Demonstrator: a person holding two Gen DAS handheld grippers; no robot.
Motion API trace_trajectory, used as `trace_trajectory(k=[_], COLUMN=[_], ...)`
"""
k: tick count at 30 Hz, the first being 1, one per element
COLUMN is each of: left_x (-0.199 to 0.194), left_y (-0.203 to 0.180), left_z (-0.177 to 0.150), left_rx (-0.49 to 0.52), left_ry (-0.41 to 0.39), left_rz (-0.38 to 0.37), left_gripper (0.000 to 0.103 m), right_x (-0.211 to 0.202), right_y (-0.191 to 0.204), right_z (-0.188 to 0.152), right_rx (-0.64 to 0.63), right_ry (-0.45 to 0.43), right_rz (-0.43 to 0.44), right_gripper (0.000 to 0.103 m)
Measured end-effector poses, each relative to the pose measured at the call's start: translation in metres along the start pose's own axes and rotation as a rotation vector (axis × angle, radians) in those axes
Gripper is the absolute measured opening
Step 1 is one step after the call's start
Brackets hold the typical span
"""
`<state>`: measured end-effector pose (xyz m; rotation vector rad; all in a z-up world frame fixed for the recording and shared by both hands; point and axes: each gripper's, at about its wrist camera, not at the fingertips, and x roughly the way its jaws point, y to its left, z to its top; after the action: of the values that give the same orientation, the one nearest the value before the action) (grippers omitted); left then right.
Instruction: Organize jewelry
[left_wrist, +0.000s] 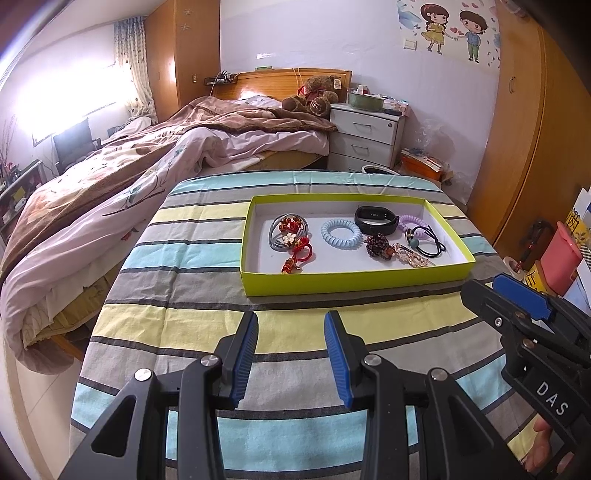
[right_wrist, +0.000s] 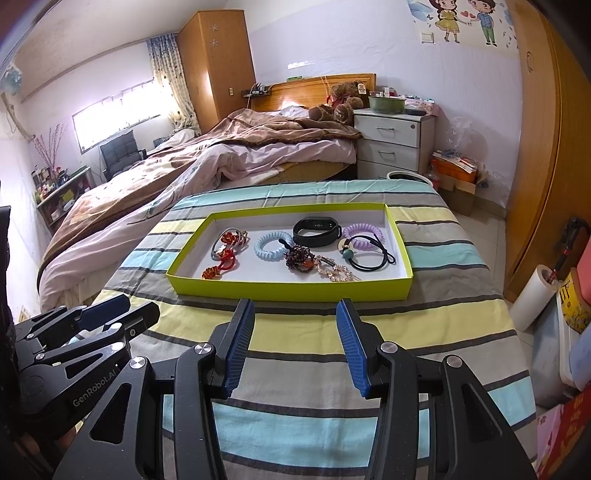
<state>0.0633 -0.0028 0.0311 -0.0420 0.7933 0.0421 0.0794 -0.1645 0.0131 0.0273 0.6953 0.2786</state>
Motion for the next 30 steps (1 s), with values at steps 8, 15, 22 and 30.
trace_trajectory(k=[8, 15, 22, 30], left_x=[0.0, -0.0004, -0.0002, 0.0002], left_y=[0.0001, 0.0, -0.0006, -0.0002], left_z=[0.0002, 0.0008, 0.0019, 0.0026], left_rx=[0.0, 0.001, 0.002, 0.001], left_ry=[0.001, -0.001, -0.002, 0.001], left_rz=[-0.001, 0.001, -0.002, -0.008], left_gripper=[0.037, 0.037, 0.037, 0.037], right_x=[0.0003, 0.0, 0.0005, 0.0001], right_y=[-0.0008, -0.0009, -0.0014, -0.0015], right_z=[-0.0008, -0.0006, -0.0004, -0.0008], right_rx=[0.0, 0.0, 0.002, 0.001], right_ry=[0.002, 0.001, 0.001, -0.001], right_rz=[-0.002, -0.003, -0.004, -0.003], right_gripper=[0.047, 0.047, 0.047, 0.047])
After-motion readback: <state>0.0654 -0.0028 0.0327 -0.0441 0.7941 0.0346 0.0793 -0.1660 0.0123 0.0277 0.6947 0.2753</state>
